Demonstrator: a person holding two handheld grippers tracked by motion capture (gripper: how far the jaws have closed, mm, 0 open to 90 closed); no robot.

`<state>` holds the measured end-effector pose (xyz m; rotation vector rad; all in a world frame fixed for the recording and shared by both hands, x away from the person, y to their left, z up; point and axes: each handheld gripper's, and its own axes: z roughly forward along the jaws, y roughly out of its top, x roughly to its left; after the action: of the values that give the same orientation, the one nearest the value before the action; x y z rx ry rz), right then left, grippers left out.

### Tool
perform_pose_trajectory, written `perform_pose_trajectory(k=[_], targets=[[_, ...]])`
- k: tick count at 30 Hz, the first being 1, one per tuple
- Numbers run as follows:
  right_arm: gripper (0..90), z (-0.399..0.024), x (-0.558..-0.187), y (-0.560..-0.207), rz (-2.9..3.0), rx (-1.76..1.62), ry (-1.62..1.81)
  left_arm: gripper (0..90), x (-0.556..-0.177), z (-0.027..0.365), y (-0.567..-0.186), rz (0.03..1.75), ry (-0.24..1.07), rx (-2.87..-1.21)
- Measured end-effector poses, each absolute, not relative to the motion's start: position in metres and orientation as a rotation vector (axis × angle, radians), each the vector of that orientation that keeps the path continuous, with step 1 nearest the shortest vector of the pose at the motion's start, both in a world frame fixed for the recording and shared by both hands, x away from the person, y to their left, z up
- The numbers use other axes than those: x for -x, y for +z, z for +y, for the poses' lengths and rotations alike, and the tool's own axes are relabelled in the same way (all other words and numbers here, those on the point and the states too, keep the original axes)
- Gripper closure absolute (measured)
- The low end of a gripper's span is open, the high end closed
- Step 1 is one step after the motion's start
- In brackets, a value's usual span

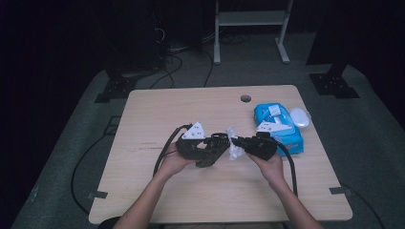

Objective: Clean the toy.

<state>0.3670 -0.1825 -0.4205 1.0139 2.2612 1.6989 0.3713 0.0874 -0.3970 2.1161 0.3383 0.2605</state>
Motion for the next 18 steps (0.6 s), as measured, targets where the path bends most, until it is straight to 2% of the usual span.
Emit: perform_pose_trajectory(k=[18], targets=[[84.2, -0.178, -0.360, -0.403, 2.222, -0.973, 1.775, 57.7, -0.370, 0.085, -0.398, 0.324, 0.235, -2.115]])
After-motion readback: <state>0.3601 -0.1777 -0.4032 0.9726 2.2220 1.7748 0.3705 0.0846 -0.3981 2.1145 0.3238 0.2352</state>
